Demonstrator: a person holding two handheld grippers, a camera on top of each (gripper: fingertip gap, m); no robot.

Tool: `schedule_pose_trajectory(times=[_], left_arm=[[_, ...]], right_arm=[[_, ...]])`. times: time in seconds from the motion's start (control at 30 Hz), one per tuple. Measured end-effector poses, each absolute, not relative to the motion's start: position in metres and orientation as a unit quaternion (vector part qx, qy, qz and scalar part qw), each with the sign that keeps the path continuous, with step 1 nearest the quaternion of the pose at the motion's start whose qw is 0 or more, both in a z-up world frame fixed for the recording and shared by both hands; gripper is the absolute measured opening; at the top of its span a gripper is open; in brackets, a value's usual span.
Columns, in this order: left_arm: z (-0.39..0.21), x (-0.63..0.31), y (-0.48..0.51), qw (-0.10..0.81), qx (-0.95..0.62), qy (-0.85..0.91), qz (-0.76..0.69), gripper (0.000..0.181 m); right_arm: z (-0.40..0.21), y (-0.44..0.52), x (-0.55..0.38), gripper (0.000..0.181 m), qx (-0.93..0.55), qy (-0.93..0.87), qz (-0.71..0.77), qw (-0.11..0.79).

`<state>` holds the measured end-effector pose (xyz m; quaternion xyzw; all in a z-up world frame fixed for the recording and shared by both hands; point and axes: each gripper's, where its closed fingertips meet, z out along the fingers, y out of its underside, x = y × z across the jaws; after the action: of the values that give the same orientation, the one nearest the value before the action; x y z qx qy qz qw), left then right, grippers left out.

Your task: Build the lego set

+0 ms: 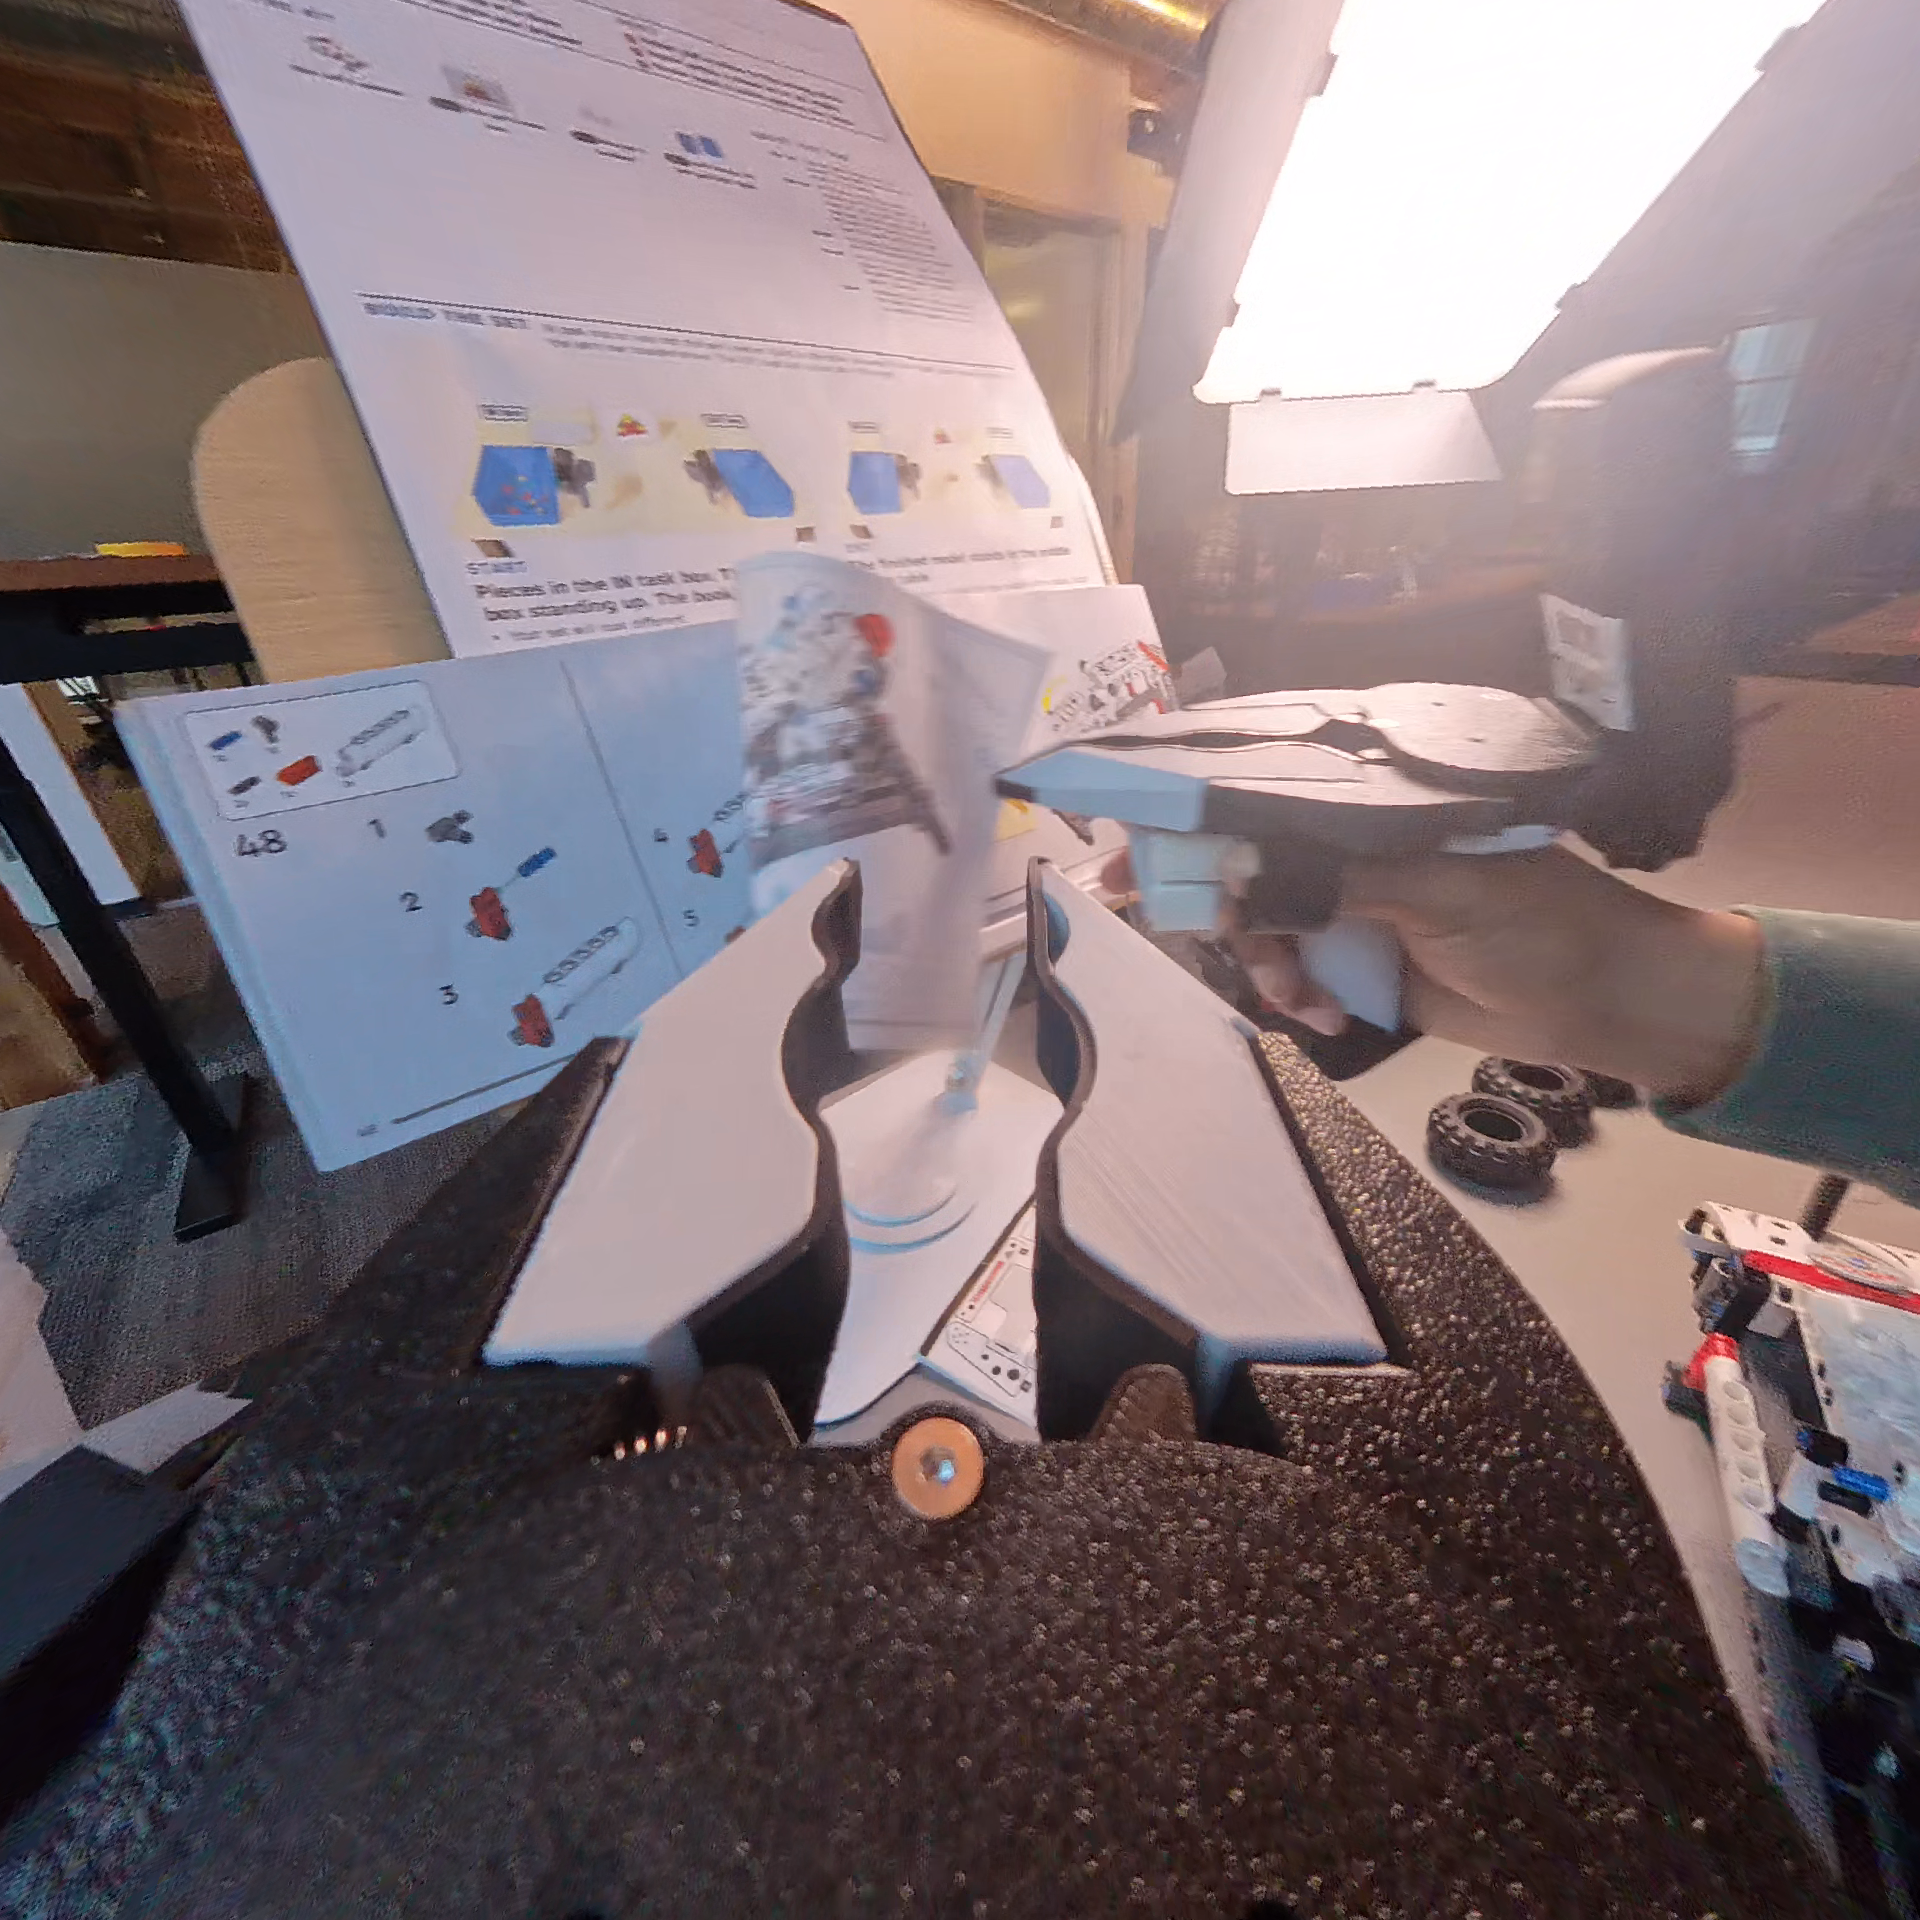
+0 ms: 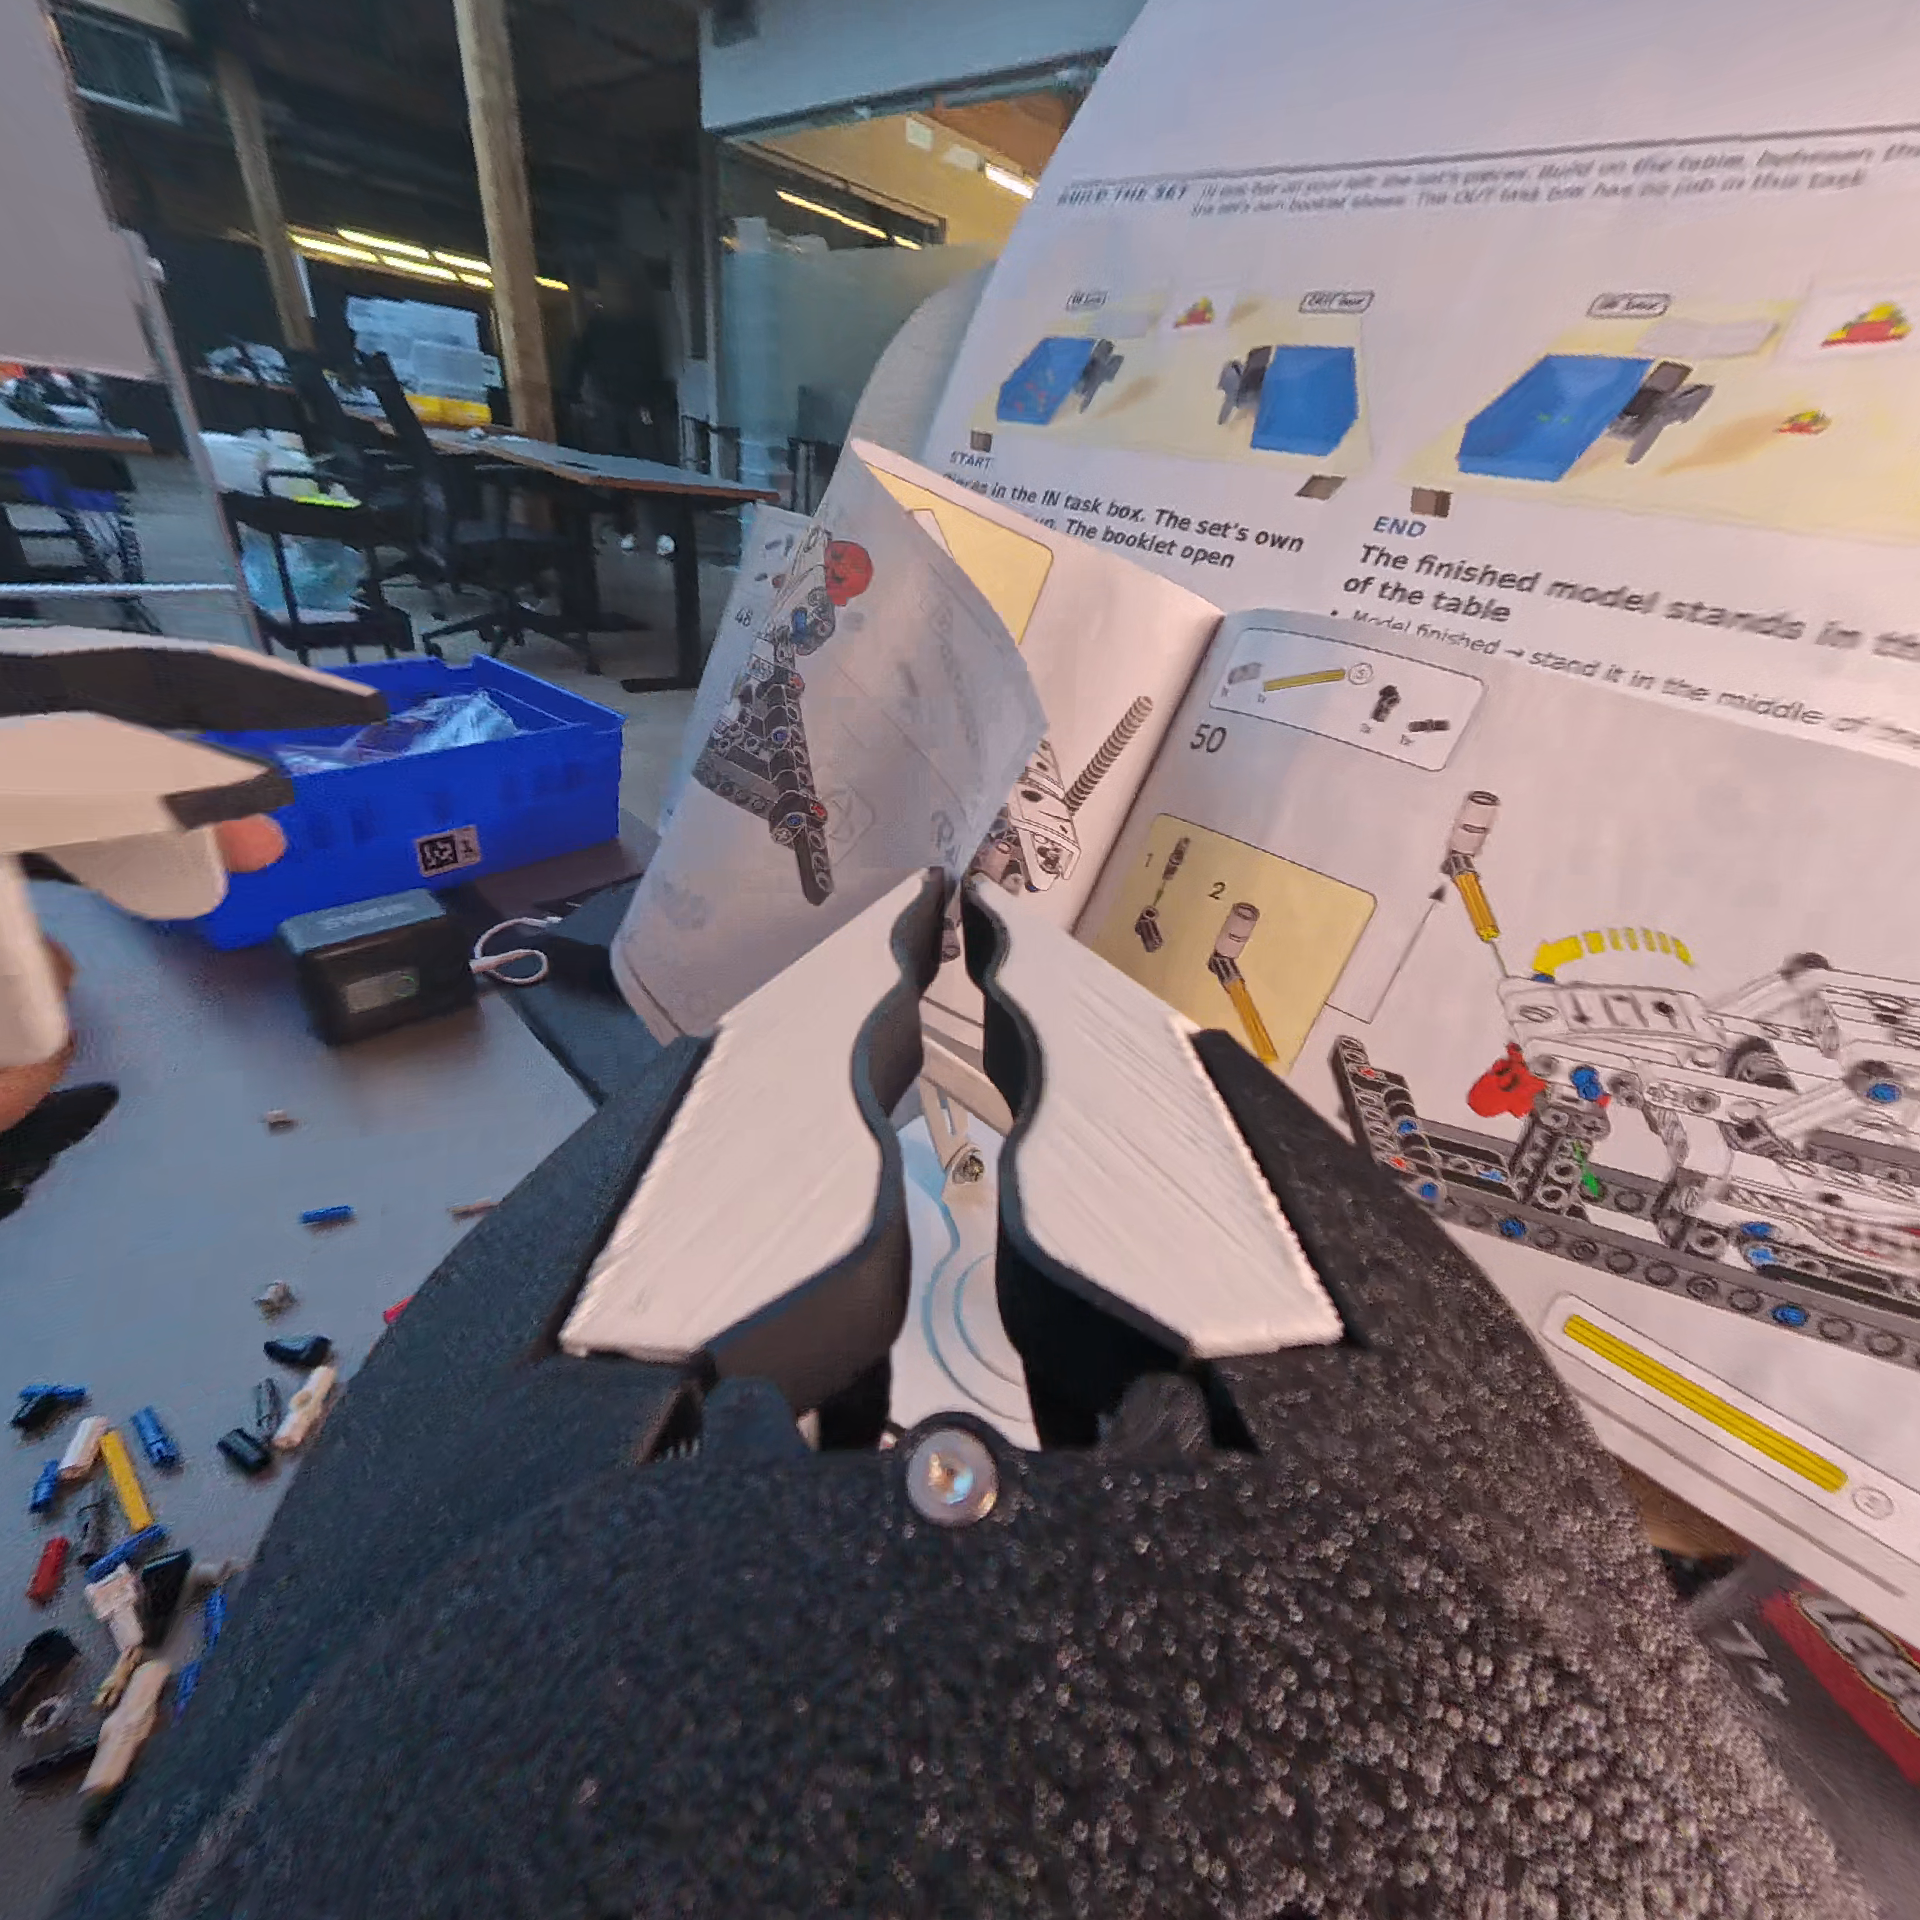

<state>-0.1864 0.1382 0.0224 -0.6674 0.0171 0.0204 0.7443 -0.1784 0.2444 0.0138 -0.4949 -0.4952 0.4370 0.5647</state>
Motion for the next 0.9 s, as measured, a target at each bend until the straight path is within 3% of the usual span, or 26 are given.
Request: schedule_pose_trajectory(times=[0.17,0.27,0.4,0.57,0.63,0.8,0.9], left_arm=[[-0.003,-0.153,0.148,0.698,-0.715,0.048,0.017,0.029],[-0.027,-0.177,0.163,0.659,-0.751,0.023,0.033,0.032],[-0.037,-0.221,0.186,0.644,-0.763,-0.012,0.044,0.038],[-0.017,-0.283,0.205,0.646,-0.756,-0.075,0.076,0.040],[-0.012,-0.300,0.208,0.645,-0.754,-0.099,0.076,0.041],[-0.015,-0.312,0.208,0.633,-0.761,-0.119,0.079,0.036],[-0.019,-0.308,0.202,0.626,-0.767,-0.102,0.090,0.046]], right_arm=[[0.012,0.208,-0.241,0.005,-0.470,-0.547,0.442,0.534],[0.014,0.187,-0.266,0.044,-0.464,-0.578,0.468,0.481],[0.042,0.174,-0.261,0.074,-0.440,-0.583,0.513,0.450],[0.064,0.208,-0.218,0.067,-0.457,-0.541,0.478,0.520],[0.049,0.245,-0.202,0.058,-0.507,-0.519,0.406,0.556],[-0.009,0.308,-0.178,0.062,-0.609,-0.484,0.275,0.565],[-0.020,0.319,-0.175,0.059,-0.608,-0.478,0.260,0.579]])
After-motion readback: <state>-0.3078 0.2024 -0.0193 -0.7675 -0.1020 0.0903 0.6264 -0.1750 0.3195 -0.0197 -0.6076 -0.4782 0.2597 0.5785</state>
